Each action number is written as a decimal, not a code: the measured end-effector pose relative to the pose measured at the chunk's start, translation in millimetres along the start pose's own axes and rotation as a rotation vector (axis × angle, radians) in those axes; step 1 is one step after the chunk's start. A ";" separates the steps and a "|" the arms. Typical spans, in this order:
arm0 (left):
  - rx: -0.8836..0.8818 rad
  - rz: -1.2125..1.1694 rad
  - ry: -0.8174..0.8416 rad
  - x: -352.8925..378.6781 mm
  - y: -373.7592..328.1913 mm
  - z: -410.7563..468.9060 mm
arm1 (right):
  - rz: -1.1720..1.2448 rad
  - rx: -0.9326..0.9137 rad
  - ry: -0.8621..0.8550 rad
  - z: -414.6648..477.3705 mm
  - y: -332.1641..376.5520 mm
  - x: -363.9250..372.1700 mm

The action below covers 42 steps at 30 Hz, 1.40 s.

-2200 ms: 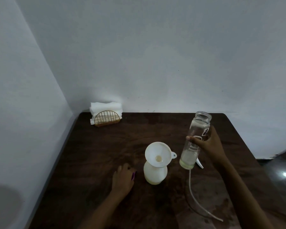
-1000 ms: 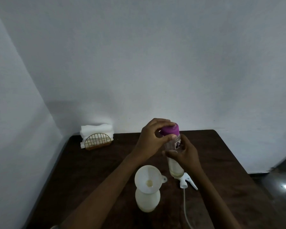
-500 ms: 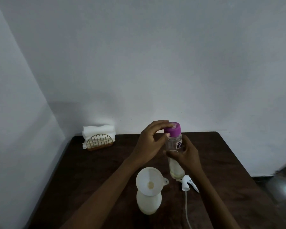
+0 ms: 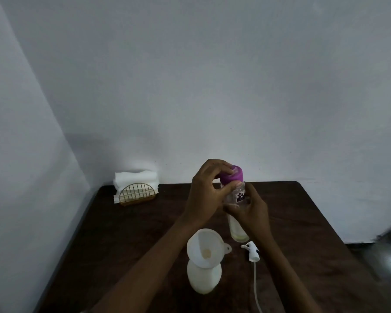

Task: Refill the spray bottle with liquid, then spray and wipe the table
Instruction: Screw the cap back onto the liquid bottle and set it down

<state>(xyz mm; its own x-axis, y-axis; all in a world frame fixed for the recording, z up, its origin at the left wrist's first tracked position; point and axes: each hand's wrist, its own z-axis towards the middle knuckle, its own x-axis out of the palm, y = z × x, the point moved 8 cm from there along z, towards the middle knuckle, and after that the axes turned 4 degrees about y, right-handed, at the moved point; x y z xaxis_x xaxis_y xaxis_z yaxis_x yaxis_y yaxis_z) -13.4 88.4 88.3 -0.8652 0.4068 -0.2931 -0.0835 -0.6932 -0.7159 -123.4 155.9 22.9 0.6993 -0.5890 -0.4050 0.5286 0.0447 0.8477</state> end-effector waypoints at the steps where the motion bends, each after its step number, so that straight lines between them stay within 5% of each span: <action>1: 0.020 0.007 -0.011 -1.3 -1.3 -0.8 | -0.003 -0.004 -0.003 0.3 1.2 0.7; 23: -0.211 -0.244 0.036 0.5 11.6 10.5 | -0.009 -0.020 -0.028 7.2 5.5 3.7; 27: -0.209 -0.081 0.078 -6.3 16.8 13.9 | 0.019 -0.022 -0.068 8.5 4.2 -0.4; 34: -0.243 -0.289 0.096 -0.3 17.3 9.5 | 0.021 -0.010 -0.070 13.4 5.4 -0.3; 42: -0.109 -0.142 0.091 1.5 7.3 12.9 | -0.011 -0.020 -0.053 11.0 8.6 6.7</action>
<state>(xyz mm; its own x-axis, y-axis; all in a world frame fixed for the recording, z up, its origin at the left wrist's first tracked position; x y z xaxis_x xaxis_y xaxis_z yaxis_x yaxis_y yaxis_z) -21.7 76.3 90.8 -0.8000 0.5512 -0.2370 -0.1428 -0.5586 -0.8171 -119.5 143.5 31.2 0.6674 -0.6312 -0.3952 0.5458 0.0535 0.8362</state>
